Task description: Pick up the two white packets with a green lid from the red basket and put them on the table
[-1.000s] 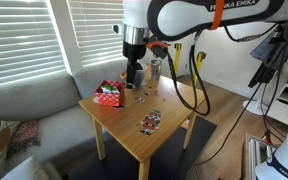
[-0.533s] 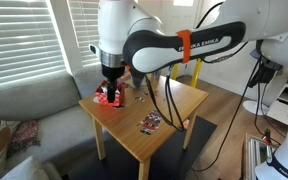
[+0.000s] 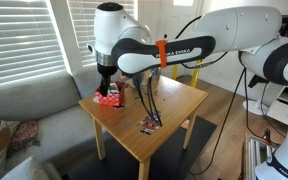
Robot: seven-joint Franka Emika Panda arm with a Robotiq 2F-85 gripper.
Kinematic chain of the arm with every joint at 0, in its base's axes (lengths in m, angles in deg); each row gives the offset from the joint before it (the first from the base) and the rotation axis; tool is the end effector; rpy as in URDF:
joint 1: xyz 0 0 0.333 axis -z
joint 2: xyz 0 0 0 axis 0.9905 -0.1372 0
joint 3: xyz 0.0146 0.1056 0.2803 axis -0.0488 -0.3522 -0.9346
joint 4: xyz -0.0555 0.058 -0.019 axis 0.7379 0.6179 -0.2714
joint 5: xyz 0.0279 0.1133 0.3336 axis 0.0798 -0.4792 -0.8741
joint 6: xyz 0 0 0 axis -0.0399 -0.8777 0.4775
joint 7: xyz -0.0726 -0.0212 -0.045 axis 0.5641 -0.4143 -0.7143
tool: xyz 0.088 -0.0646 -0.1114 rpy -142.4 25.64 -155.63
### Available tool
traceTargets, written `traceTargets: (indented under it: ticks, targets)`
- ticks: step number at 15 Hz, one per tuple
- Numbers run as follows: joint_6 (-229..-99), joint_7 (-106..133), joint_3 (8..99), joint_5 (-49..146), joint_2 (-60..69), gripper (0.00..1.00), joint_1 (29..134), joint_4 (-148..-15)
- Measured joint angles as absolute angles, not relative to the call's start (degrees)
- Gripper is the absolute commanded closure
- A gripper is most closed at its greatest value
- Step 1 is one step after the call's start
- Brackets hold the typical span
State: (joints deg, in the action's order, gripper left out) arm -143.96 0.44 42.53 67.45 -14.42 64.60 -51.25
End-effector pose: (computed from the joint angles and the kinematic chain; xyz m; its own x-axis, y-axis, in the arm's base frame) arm 0.6814 0.2423 0.4507 0.7513 0.6203 0.2256 0.5362 -0.7729 0.3395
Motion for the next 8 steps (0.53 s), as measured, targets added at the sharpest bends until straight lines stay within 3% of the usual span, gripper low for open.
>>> traceTargets:
  ticks: [7, 8]
  targets:
    - [-142.94, 0.31, 42.54, 67.44, -15.22, 0.00, 64.81, -48.95]
    - [-142.51, 0.39, 42.63, 67.44, -15.53, 0.09, 64.81, -48.71]
